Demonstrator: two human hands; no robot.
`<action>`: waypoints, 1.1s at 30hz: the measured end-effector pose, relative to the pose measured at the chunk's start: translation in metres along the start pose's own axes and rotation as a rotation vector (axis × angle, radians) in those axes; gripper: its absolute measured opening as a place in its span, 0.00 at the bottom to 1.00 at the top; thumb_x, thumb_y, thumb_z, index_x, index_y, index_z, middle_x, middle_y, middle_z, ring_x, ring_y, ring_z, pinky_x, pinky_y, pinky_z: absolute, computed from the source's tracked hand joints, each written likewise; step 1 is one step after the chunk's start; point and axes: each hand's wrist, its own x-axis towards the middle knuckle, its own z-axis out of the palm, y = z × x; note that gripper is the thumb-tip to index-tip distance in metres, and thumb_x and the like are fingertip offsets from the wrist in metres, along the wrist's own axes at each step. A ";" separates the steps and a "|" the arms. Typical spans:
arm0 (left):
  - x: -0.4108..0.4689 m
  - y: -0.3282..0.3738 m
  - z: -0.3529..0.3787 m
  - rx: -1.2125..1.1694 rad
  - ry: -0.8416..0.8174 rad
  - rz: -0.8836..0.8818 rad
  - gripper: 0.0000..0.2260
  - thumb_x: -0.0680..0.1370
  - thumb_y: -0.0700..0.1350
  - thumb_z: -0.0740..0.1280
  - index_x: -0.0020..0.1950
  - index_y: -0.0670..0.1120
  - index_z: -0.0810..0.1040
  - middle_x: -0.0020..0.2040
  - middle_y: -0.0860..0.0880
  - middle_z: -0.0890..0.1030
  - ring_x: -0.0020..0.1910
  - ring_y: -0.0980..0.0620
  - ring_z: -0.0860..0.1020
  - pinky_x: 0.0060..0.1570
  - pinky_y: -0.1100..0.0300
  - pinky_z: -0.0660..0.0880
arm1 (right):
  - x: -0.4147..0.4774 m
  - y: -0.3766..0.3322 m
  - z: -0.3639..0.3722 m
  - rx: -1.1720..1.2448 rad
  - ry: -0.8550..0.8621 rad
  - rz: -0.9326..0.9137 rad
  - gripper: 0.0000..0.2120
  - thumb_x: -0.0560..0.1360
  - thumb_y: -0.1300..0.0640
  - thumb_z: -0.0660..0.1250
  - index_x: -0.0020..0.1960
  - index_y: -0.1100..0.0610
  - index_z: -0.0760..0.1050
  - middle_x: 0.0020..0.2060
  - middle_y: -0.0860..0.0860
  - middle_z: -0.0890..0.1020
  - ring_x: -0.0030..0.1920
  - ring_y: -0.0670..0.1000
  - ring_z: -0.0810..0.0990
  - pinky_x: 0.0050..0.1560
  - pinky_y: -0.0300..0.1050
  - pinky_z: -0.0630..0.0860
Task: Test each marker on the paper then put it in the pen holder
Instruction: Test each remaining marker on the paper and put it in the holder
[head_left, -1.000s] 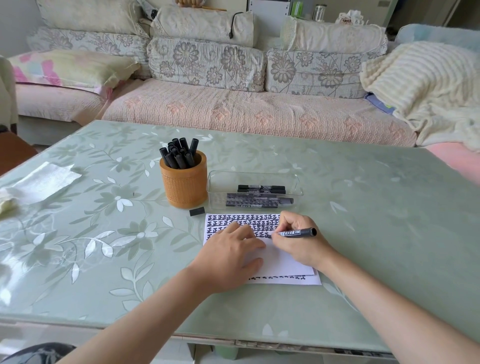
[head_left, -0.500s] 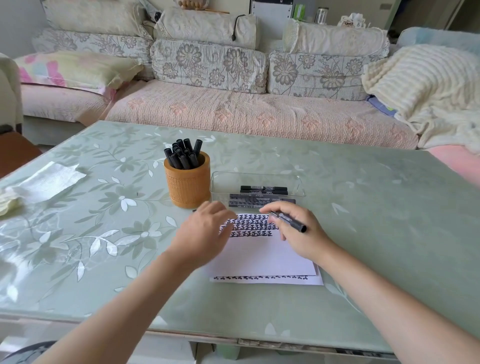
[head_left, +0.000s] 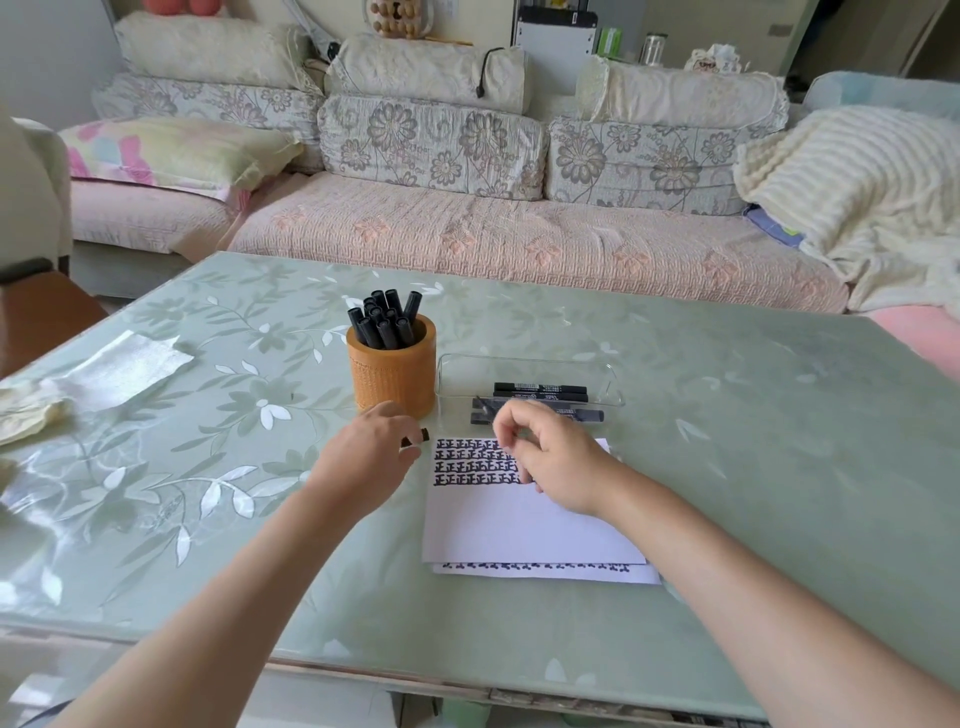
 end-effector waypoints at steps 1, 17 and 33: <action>0.000 -0.001 -0.001 -0.002 -0.008 -0.009 0.03 0.77 0.47 0.69 0.48 0.50 0.81 0.50 0.54 0.76 0.49 0.50 0.76 0.44 0.53 0.76 | 0.001 0.001 0.000 -0.007 0.016 -0.001 0.15 0.78 0.64 0.61 0.42 0.44 0.69 0.43 0.46 0.75 0.33 0.46 0.72 0.38 0.45 0.72; -0.002 0.001 -0.012 -0.158 0.029 -0.020 0.06 0.77 0.46 0.68 0.53 0.51 0.82 0.46 0.56 0.78 0.43 0.52 0.76 0.42 0.55 0.75 | 0.004 0.001 0.001 -0.432 0.086 0.065 0.09 0.78 0.51 0.65 0.57 0.43 0.78 0.53 0.44 0.80 0.55 0.46 0.77 0.51 0.42 0.71; -0.012 0.022 -0.018 -0.253 -0.008 0.189 0.06 0.78 0.47 0.67 0.52 0.55 0.82 0.43 0.57 0.77 0.42 0.59 0.76 0.42 0.59 0.74 | 0.005 -0.006 0.001 -0.320 0.028 0.018 0.08 0.77 0.52 0.68 0.54 0.42 0.78 0.53 0.41 0.78 0.55 0.44 0.76 0.58 0.46 0.73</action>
